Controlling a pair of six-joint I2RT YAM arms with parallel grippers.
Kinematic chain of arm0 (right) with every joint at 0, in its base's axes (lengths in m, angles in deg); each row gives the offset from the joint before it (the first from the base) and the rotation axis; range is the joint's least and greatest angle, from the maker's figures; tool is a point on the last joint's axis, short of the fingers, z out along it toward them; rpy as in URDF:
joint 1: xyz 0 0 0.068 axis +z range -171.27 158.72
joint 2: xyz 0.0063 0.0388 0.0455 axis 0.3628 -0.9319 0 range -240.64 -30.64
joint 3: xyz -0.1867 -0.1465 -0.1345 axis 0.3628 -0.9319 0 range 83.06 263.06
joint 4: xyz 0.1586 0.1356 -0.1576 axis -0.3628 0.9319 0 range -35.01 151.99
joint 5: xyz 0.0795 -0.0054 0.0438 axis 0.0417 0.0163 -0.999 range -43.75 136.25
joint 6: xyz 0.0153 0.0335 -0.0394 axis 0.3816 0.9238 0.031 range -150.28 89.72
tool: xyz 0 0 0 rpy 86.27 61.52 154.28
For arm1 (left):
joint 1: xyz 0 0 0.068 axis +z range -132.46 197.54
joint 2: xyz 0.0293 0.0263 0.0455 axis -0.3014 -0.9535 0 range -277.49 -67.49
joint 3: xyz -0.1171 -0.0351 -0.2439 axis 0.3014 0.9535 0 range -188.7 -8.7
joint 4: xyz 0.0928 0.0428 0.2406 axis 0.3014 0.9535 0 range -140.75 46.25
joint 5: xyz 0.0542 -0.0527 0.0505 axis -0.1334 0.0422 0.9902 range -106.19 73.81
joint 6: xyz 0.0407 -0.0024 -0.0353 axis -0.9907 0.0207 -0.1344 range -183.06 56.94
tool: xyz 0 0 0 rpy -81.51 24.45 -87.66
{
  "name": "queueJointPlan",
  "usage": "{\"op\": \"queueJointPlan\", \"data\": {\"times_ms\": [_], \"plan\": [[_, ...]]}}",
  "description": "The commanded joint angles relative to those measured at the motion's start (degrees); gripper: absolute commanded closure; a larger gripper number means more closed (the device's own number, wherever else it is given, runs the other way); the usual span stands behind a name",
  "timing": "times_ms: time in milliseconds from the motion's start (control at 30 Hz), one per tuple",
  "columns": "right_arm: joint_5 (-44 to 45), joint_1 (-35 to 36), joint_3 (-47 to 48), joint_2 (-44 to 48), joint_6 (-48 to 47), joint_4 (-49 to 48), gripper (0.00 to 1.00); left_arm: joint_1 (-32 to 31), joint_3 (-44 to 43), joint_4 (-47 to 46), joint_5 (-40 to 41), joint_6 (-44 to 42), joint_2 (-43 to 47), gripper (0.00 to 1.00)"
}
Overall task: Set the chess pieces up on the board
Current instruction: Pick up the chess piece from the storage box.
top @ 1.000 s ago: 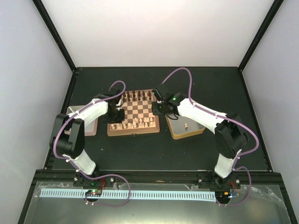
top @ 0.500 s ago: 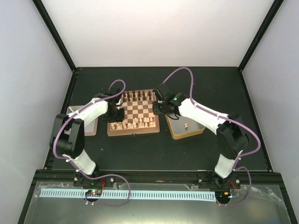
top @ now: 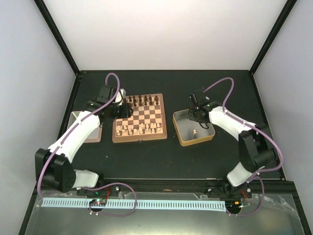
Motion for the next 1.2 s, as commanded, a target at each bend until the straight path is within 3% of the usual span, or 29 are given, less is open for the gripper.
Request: {"op": "queueJointPlan", "data": {"times_ms": [0, 500, 1167], "plan": [[3.1, -1.4, 0.1, -4.2, 7.8, -3.0, 0.75, -0.4, 1.6, -7.2, -6.6, -0.4, 5.4, 0.53], [18.9, -2.6, 7.2, -15.2, 34.4, 3.9, 0.73, -0.3, 4.2, -8.8, -9.5, -2.0, 13.5, 0.51], [22.4, -2.9, 13.8, -24.2, 38.8, 8.6, 0.78, -0.3, 5.4, -8.6, -9.2, -3.3, 14.1, 0.51]]}}
